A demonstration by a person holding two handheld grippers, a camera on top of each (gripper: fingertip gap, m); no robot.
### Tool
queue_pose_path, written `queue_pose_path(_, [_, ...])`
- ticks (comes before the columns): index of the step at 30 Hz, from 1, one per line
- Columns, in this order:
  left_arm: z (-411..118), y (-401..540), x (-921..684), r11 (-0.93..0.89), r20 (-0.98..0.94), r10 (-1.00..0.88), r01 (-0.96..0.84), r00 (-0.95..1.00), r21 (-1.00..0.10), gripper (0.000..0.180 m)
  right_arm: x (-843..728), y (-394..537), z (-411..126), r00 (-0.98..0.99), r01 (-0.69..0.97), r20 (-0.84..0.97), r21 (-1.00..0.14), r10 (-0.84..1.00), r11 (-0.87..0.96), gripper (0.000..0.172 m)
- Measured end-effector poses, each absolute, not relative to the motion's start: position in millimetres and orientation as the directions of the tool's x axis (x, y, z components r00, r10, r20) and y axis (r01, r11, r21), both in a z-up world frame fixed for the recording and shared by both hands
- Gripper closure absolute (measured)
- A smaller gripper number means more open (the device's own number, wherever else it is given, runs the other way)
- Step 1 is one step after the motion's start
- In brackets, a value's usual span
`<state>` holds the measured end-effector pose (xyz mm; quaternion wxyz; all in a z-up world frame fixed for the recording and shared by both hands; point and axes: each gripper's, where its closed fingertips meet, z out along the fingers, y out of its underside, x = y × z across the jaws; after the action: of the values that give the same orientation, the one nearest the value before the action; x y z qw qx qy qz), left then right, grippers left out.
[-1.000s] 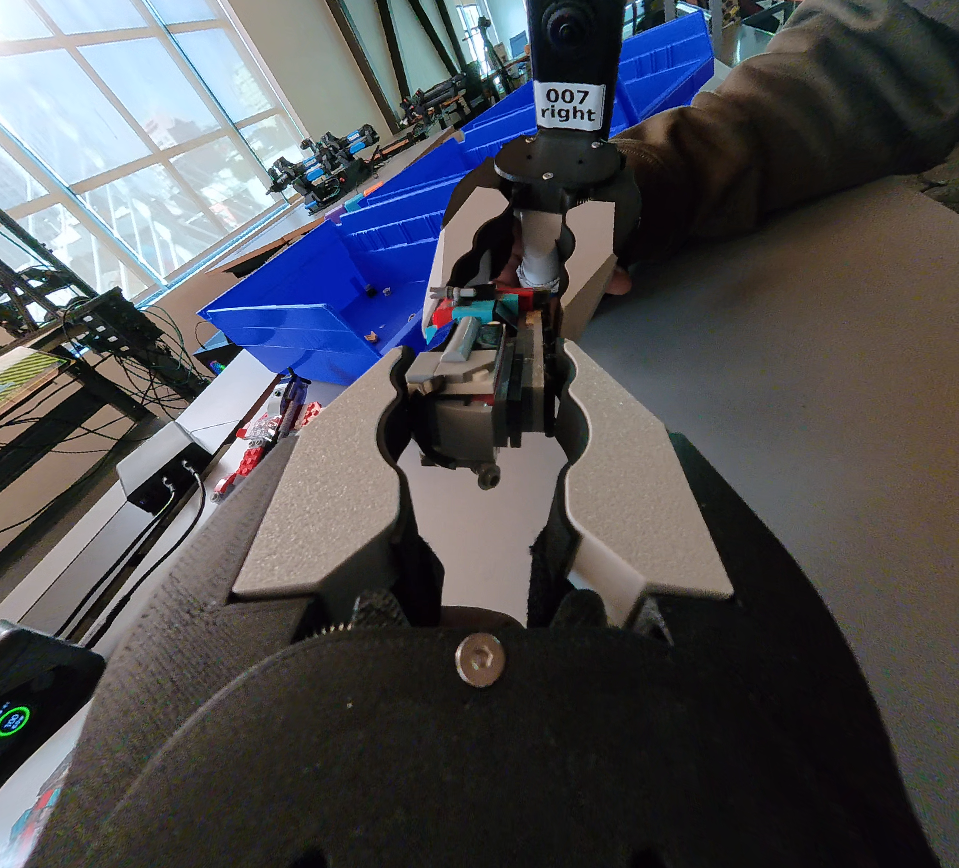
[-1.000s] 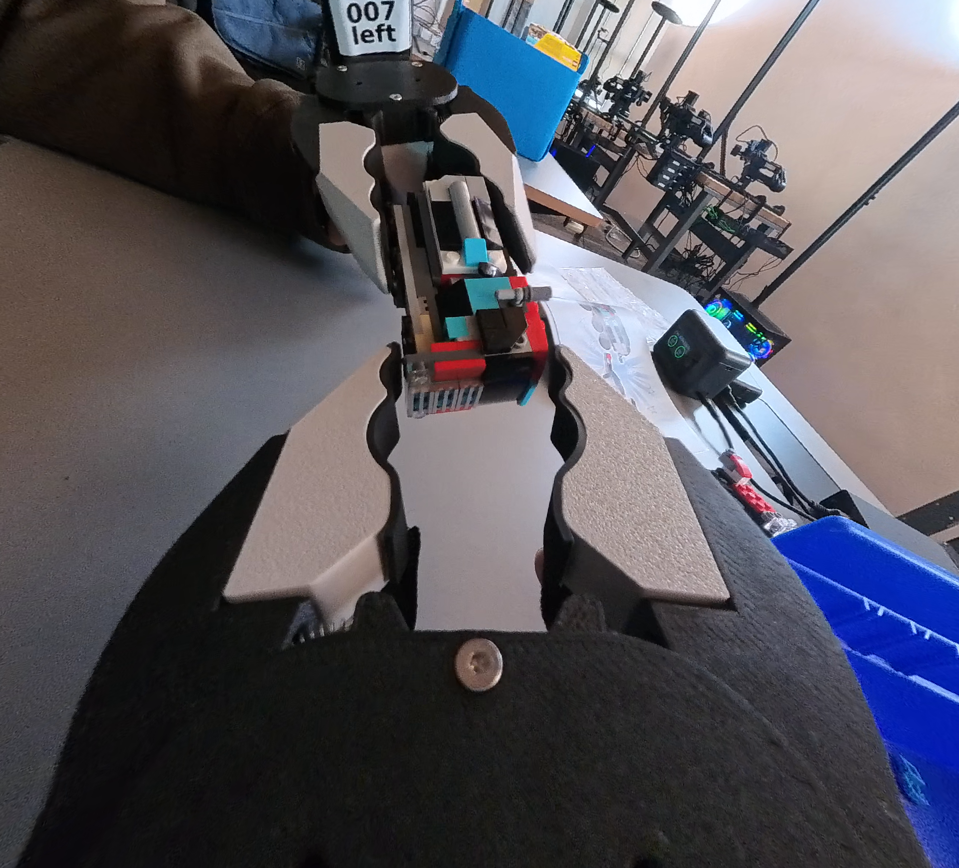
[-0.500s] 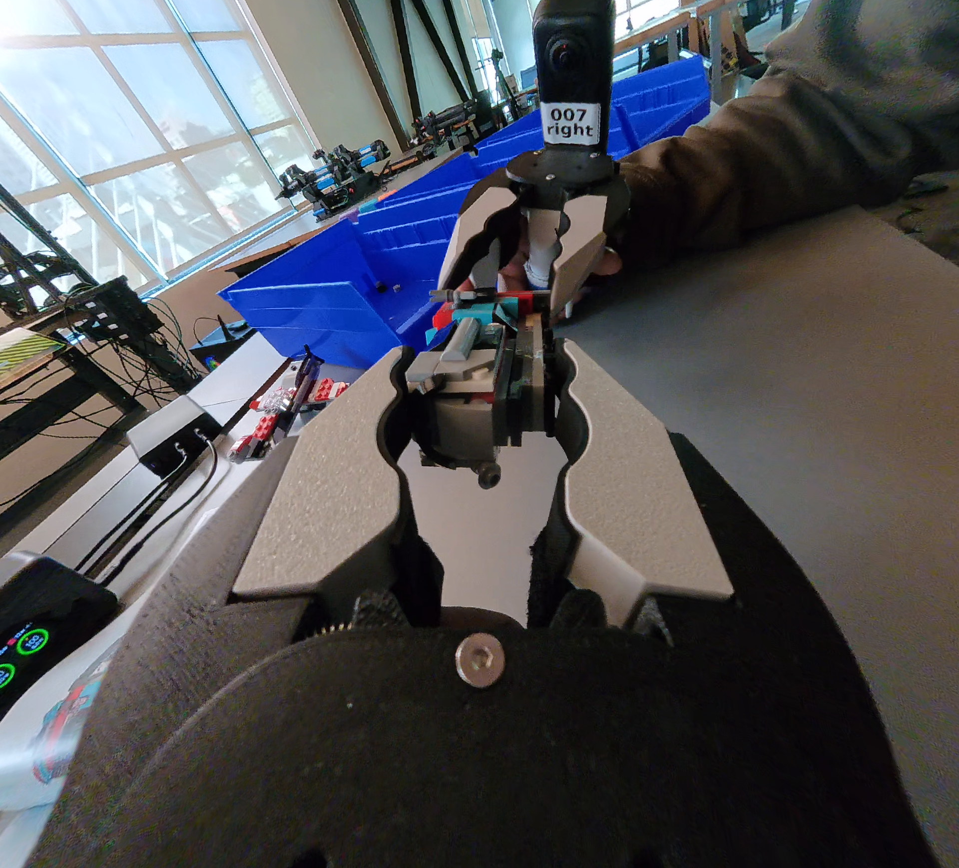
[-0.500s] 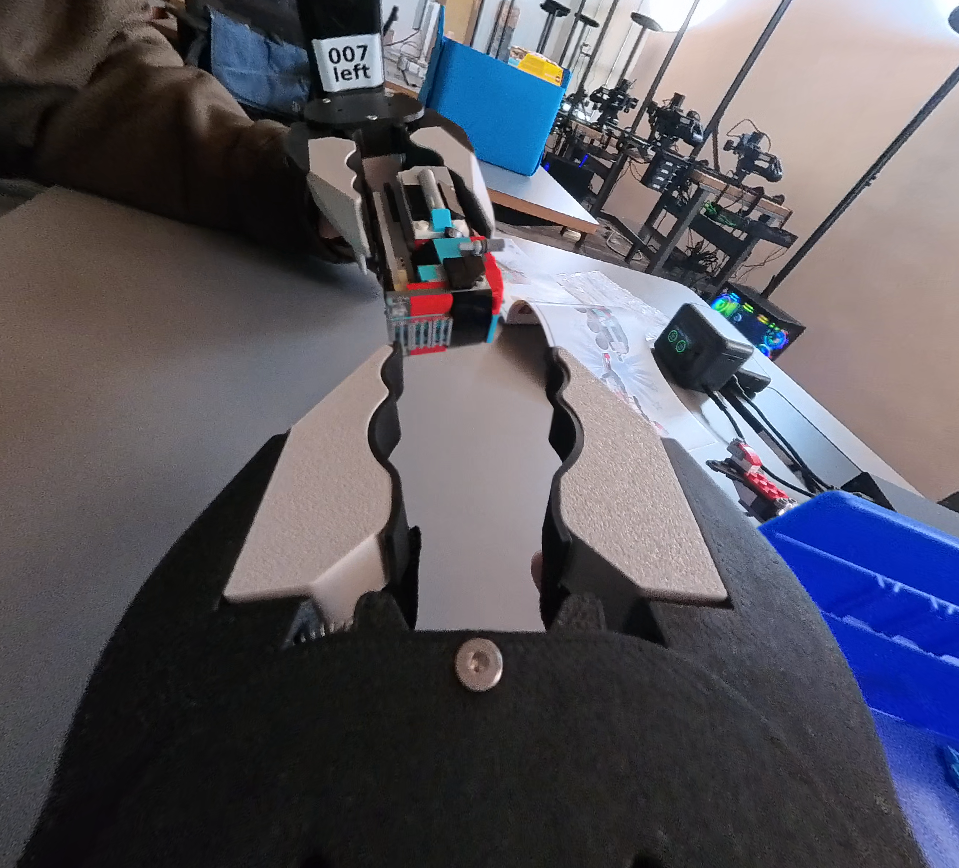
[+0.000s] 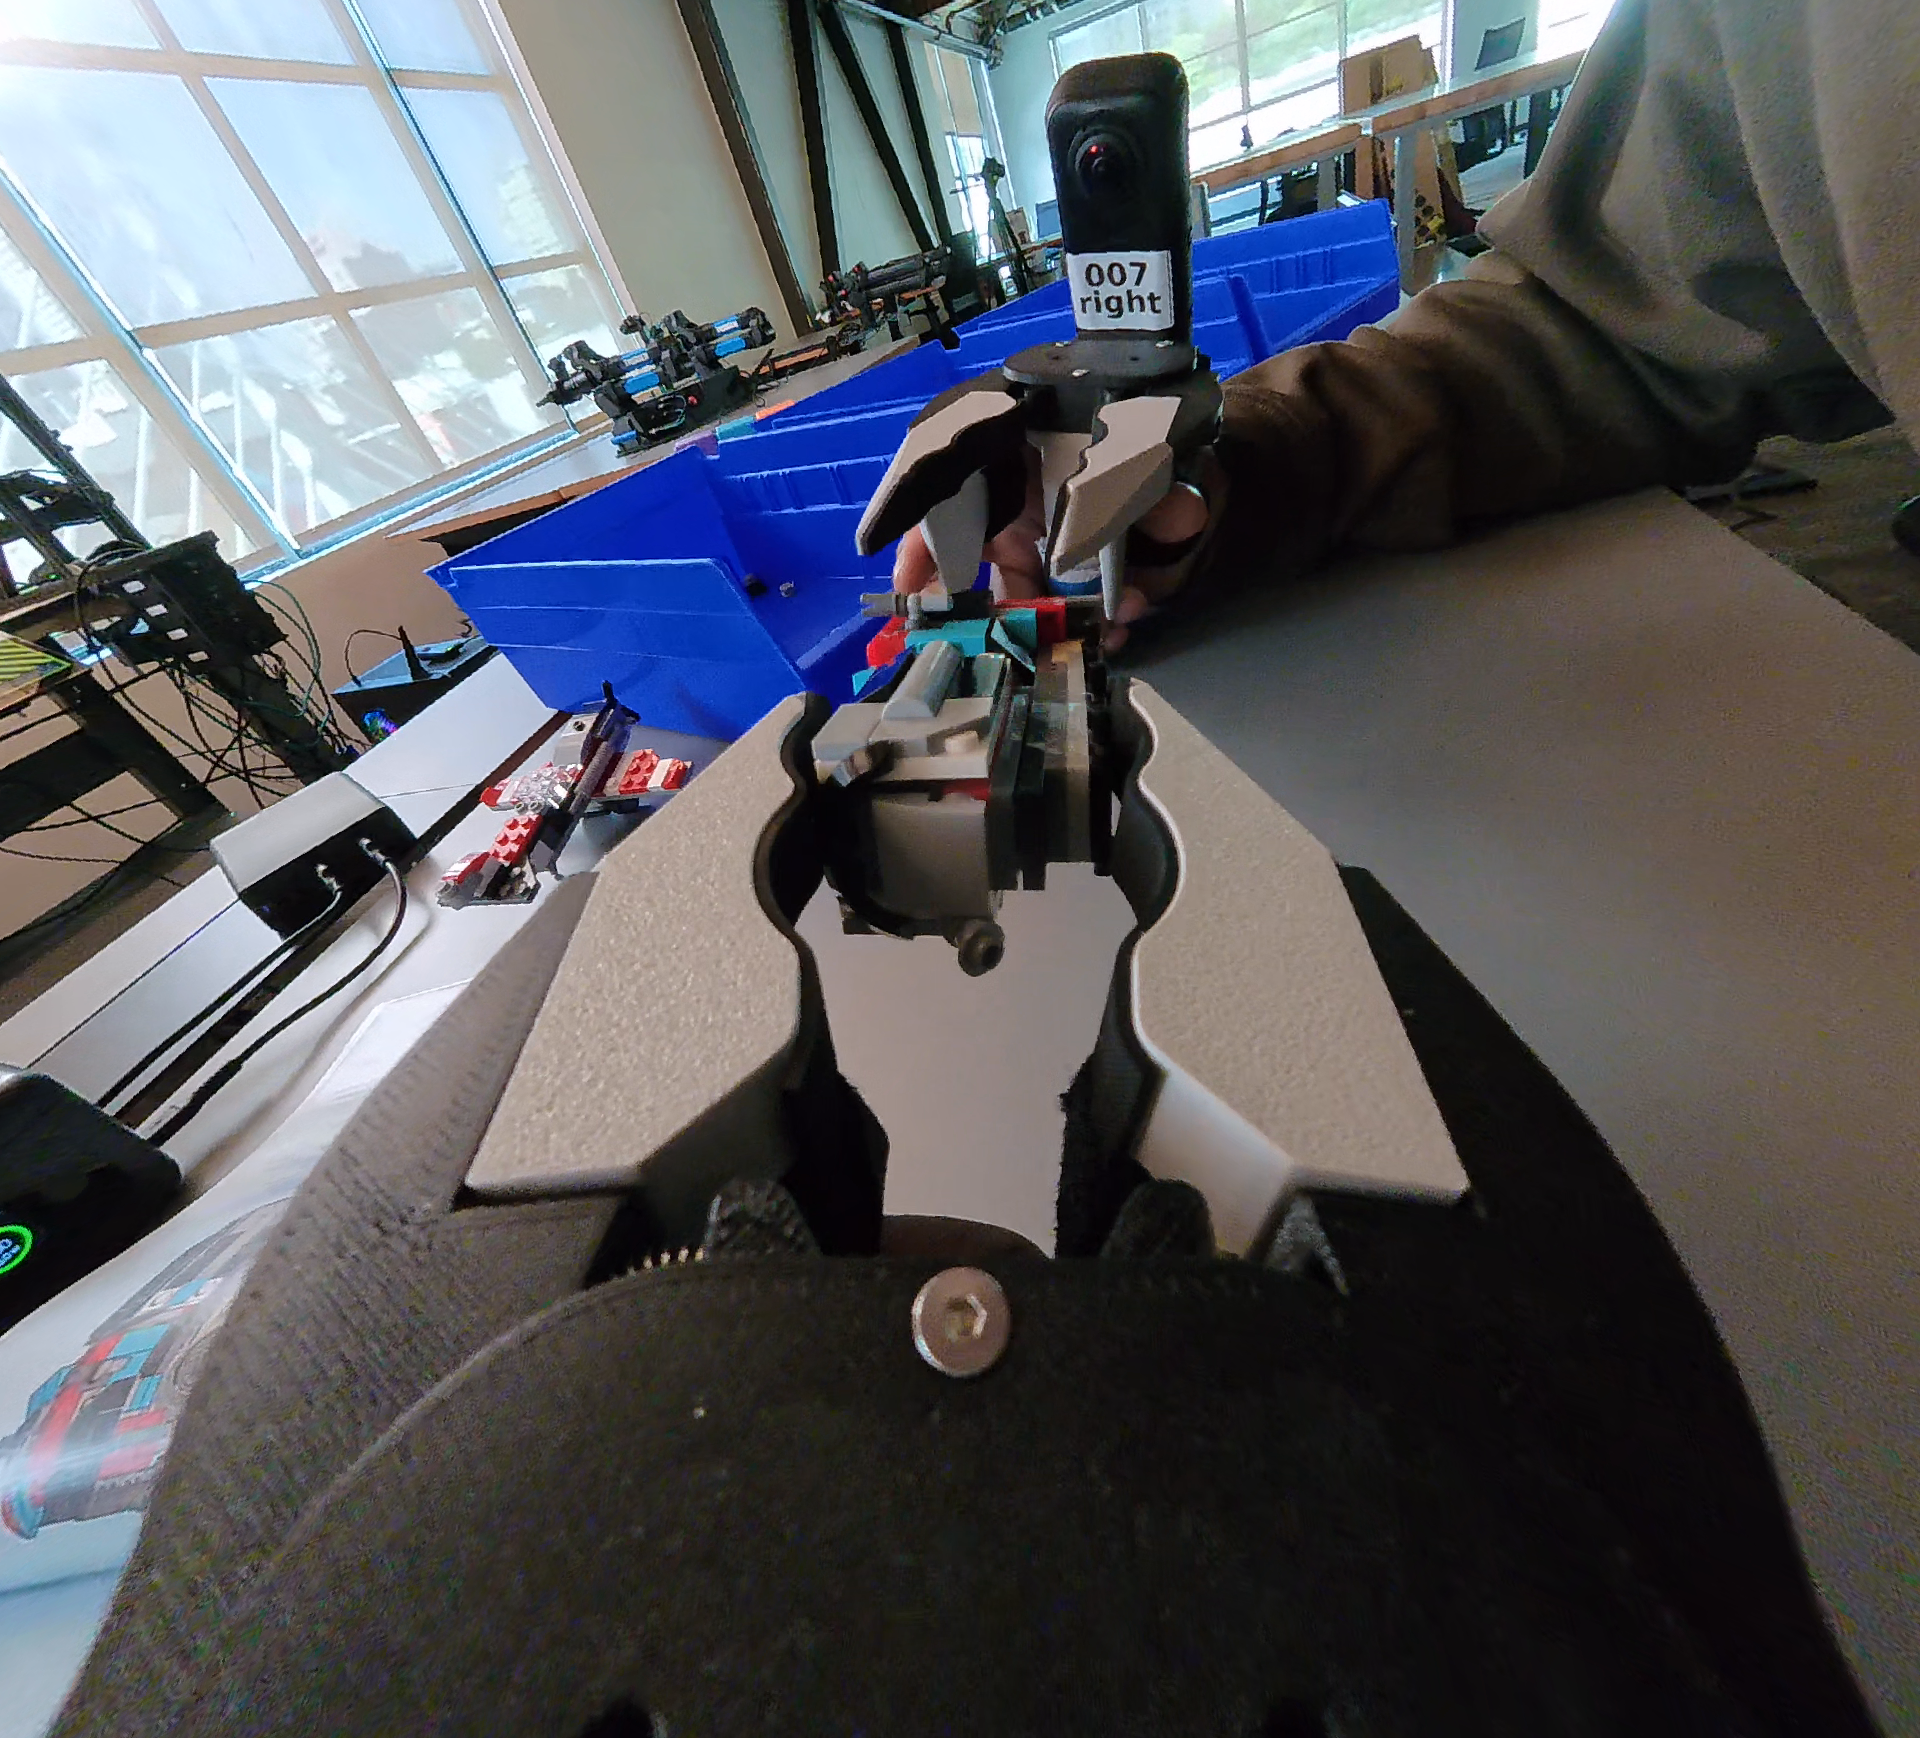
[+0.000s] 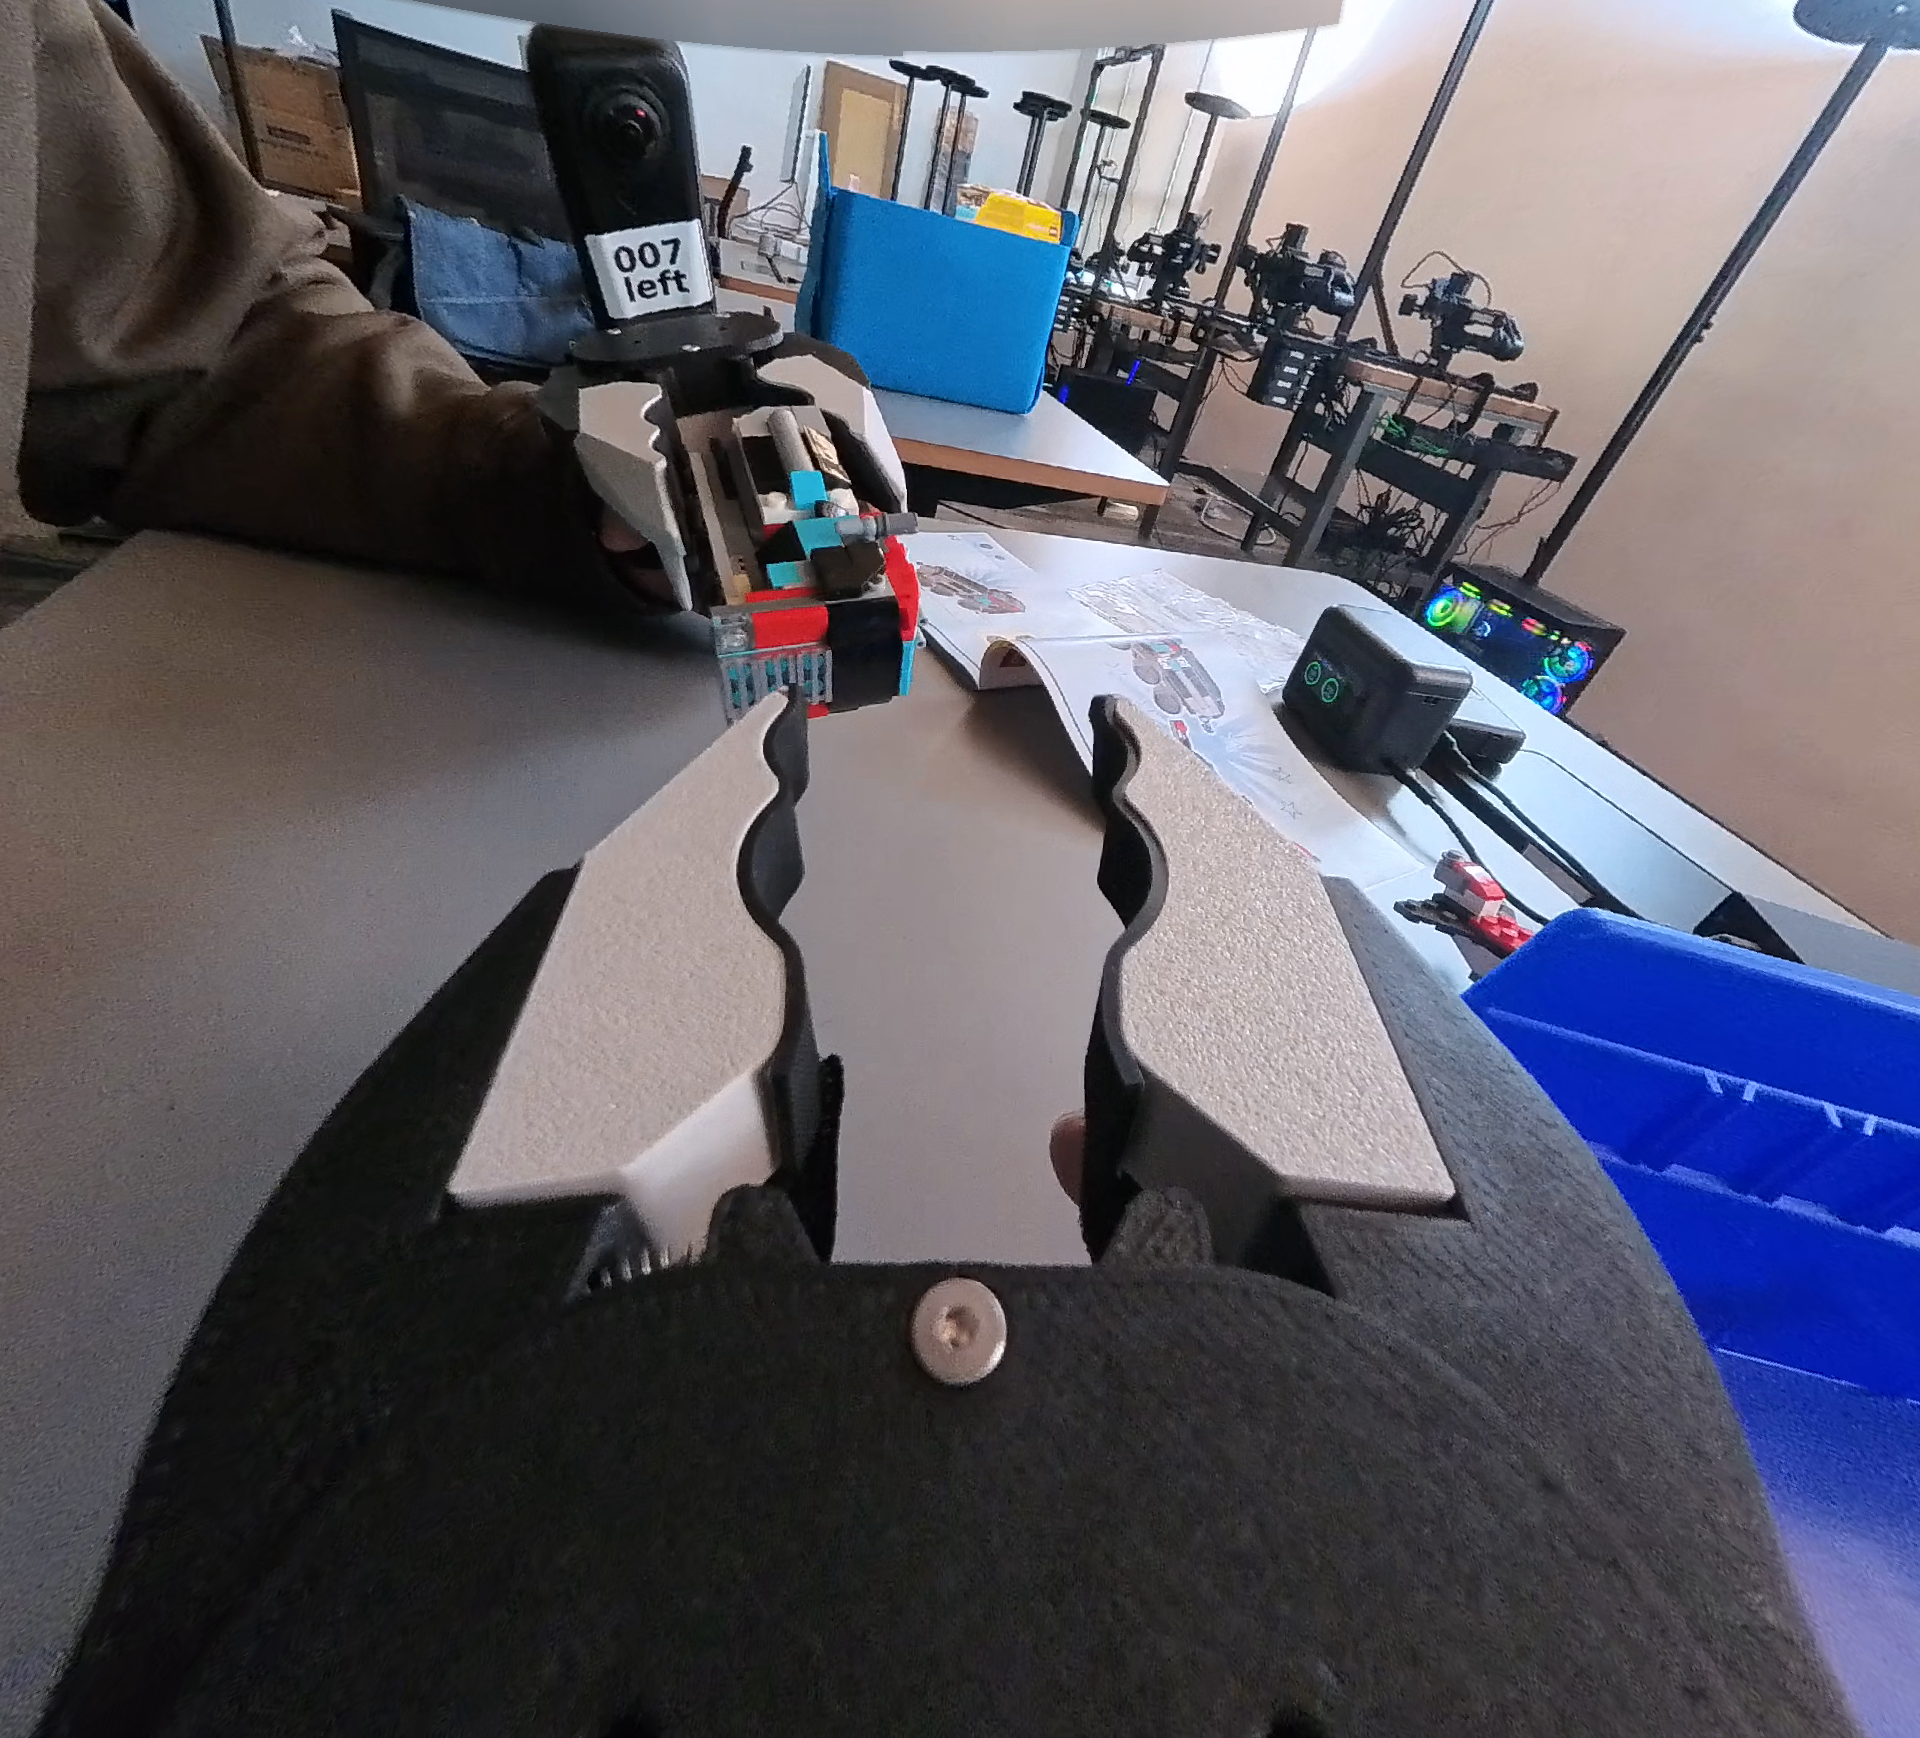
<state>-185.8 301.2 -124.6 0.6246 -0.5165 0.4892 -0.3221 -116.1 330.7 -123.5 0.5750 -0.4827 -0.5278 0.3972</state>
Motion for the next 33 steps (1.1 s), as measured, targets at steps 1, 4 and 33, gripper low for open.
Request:
queue_pose_path(1, [-124.5,301.5,-186.0,0.258,-0.277,-0.908,-0.102,0.315,-0.961,0.126,-116.0,330.8,-123.5,0.128,0.052,0.224,-0.974,0.966,0.219,0.116])
queue_pose_path(4, [-124.3,301.9,-186.3,0.258,-0.277,-0.907,-0.102,0.317,-0.961,0.126,-116.0,330.7,-123.6,0.128,0.054,0.226,-0.974,0.966,0.221,0.116])
queue_pose_path(33, [-123.0,306.0,-189.2,0.229,-0.242,-0.913,-0.078,0.328,-0.97,0.126,-112.1,338.1,-117.9,0.16,0.02,0.186,-0.982,0.969,0.186,0.118])
